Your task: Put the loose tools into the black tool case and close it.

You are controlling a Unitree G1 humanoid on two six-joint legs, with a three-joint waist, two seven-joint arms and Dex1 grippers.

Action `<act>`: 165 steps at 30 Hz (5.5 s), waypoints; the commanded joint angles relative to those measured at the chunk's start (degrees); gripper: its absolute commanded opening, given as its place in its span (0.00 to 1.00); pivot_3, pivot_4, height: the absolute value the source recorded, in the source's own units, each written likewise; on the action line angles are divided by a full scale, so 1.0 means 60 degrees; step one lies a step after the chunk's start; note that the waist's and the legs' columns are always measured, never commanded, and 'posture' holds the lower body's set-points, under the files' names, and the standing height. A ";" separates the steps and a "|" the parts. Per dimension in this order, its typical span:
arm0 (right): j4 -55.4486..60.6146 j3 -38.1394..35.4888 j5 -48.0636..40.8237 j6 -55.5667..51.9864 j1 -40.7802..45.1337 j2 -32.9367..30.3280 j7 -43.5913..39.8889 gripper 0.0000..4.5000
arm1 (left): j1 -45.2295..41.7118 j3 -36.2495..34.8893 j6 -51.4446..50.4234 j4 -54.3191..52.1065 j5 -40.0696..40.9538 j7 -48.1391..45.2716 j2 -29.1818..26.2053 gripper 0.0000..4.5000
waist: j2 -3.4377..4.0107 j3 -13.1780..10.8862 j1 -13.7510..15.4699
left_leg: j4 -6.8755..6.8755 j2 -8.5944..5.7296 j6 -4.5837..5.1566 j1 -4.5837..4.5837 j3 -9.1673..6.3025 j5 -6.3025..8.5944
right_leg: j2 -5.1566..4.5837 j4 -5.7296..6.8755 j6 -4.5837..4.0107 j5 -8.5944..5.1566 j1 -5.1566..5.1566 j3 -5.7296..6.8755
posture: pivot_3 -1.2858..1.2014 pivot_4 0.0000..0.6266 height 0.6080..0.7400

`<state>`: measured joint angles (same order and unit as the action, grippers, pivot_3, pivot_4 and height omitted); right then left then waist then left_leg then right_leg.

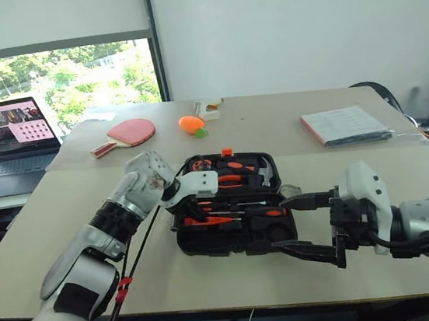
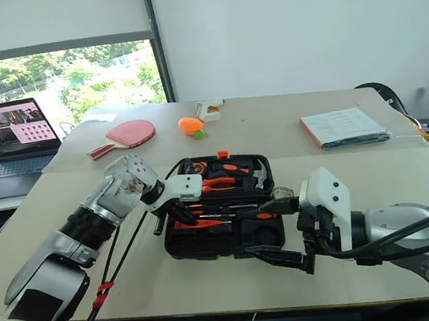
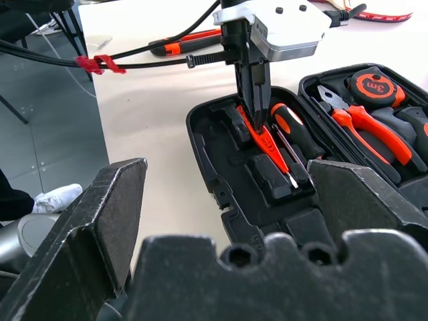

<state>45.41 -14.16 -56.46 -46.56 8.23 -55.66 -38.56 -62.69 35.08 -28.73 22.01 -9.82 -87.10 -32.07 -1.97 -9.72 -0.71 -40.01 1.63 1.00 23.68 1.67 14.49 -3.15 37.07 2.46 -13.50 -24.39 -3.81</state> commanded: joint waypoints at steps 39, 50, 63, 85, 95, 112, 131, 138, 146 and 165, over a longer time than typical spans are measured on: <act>-0.0312 0.0036 -0.0177 0.0239 0.0710 -0.0055 -0.0401 1.00 | -0.0197 -0.3022 -0.2993 -0.0782 0.1430 0.0261 -0.0854 0.06 | 0.0000 0.0002 -0.0083 | -0.0006 0.0010 -0.0001 -0.0007 -0.0017 -0.0002 | 0.0009 0.0006 -0.0001 0.0007 -0.0001 -0.0003 | 0.52 0.24 0.98; -0.1735 0.1043 0.0314 0.0373 0.2467 0.0055 -0.1846 1.00 | 0.4651 -0.6187 -0.6366 -0.4990 0.1968 0.2071 -0.5346 0.85 | -0.0014 -0.0011 -0.0289 | 0.0029 0.0035 -0.0002 -0.0029 -0.0044 -0.0002 | 0.0005 0.0008 -0.0014 0.0005 -0.0012 -0.0009 | 0.52 0.24 0.98; -0.2615 0.2264 0.1145 0.0495 0.3955 0.0846 -0.2876 1.00 | 0.4742 -0.6818 -0.9167 -0.4385 0.2766 0.5189 -0.4800 1.00 | -0.0039 -0.0021 0.0163 | 0.0021 0.0021 -0.0012 -0.0040 0.0009 -0.0007 | -0.0010 0.0005 -0.0017 0.0009 0.0010 0.0018 | 0.52 0.24 0.98; -0.1159 0.2080 0.1075 -0.0014 0.3295 0.1662 -0.1254 1.00 | 0.1626 -0.3879 -0.7322 0.1366 0.2705 0.6203 -0.2657 0.77 | 0.0011 0.0011 0.0064 | 0.0021 0.0000 -0.0016 -0.0071 0.0012 -0.0014 | -0.0010 0.0025 -0.0023 0.0012 0.0030 0.0014 | 0.52 0.24 0.98; -0.1164 0.2268 0.1169 0.0088 0.3234 0.1886 -0.1107 1.00 | 0.1671 -0.3630 -0.7367 0.0982 0.2674 0.5854 -0.3083 0.77 | 0.0005 0.0008 0.0099 | 0.0022 0.0002 -0.0015 -0.0041 0.0008 -0.0013 | -0.0008 0.0018 -0.0022 0.0013 0.0010 0.0016 | 0.52 0.24 0.98; -0.1211 0.1907 0.1172 0.0017 0.3019 0.1288 -0.1487 1.00 | 0.0430 -0.2546 -0.3118 0.0385 0.2209 0.3807 -0.3098 0.34 | -0.0043 -0.0020 0.0142 | 0.0017 0.0001 -0.0016 -0.0012 0.0007 -0.0014 | -0.0011 0.0007 -0.0023 0.0013 0.0000 0.0029 | 0.52 0.24 0.98; 0.0053 0.0775 0.0804 -0.0290 0.1011 0.0515 -0.0656 1.00 | -0.0504 0.1309 -0.1843 -0.2295 0.0741 -0.0388 -0.0362 0.34 | -0.0051 -0.0031 -0.0073 | 0.0017 0.0000 -0.0004 0.0031 -0.0019 -0.0008 | 0.0000 0.0011 -0.0012 0.0009 -0.0046 0.0000 | 0.52 0.24 0.98; 0.0417 0.0113 0.0371 -0.0334 0.0180 0.0447 -0.0113 1.00 | -0.0142 0.1402 -0.2576 -0.2703 0.0798 -0.0229 -0.0060 0.34 | -0.0051 -0.0031 -0.0033 | -0.0007 0.0000 -0.0003 0.0015 -0.0018 -0.0008 | 0.0002 0.0010 -0.0003 0.0014 -0.0017 0.0000 | 0.52 0.24 0.98; 0.0497 0.0043 -0.0094 -0.0328 0.0254 0.0393 0.0430 1.00 | 0.0071 0.1598 -0.2421 -0.2365 0.0468 0.0132 0.0258 0.34 | -0.0048 -0.0029 0.0005 | -0.0009 -0.0003 -0.0003 -0.0002 -0.0016 -0.0008 | 0.0000 0.0007 -0.0002 0.0014 0.0006 0.0001 | 0.52 0.24 0.98; 0.0385 0.0486 0.0042 -0.0096 0.0350 0.0395 0.0535 1.00 | -0.1036 0.0029 -0.3334 -0.2040 0.1638 -0.0505 -0.0076 0.98 | -0.0043 -0.0026 0.0012 | -0.0023 -0.0003 -0.0003 0.0007 -0.0017 -0.0008 | -0.0001 0.0007 0.0000 0.0014 0.0005 0.0007 | 0.52 0.24 0.98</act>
<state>46.75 -10.68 -56.44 -48.55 9.78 -53.20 -34.95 -66.49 38.59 -50.01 9.84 -1.35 -90.07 -31.81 -2.23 -9.87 -0.64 -40.14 1.61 0.98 23.73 1.57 14.44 -3.16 37.11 2.45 -13.42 -24.36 -3.77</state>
